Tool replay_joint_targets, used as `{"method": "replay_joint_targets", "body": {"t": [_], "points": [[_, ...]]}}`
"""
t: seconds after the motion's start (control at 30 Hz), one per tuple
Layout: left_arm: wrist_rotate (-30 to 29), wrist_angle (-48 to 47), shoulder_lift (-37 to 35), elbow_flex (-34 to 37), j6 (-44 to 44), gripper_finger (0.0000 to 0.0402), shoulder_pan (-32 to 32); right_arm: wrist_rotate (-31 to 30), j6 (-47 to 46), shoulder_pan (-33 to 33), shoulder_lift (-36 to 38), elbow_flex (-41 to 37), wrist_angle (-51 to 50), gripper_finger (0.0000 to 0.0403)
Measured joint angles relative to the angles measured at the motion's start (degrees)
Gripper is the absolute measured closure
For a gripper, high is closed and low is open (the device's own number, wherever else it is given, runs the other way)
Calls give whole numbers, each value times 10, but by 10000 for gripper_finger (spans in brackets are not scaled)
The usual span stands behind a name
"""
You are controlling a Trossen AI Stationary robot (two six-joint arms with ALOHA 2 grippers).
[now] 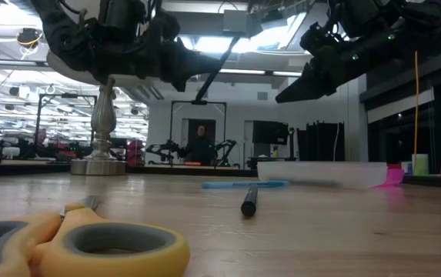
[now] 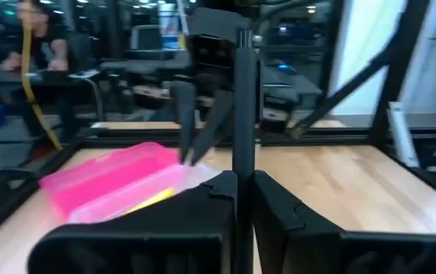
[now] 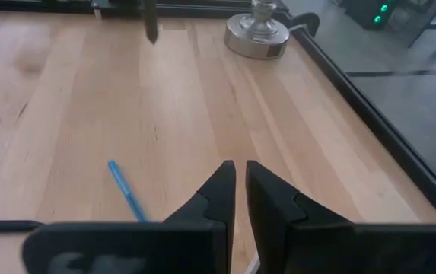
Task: Pick & place school supplies into a supply box
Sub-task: Put the black pen into the pink supply box
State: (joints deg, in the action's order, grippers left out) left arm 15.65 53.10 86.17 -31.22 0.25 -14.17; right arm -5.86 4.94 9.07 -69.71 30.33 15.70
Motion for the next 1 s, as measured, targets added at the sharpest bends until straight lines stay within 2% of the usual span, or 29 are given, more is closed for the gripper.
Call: {"method": "replay_joint_targets", "body": {"t": [0.13,0.5,1.0], "points": [[25,4,0,0,-11,391,-4,5,1,0,0,0,15,363],[32,48,0,0,-16,391,-1,112,47,0,0,0,150,363],[21,55,0,0,6,391,-1,136,43,0,0,0,195,363]]}}
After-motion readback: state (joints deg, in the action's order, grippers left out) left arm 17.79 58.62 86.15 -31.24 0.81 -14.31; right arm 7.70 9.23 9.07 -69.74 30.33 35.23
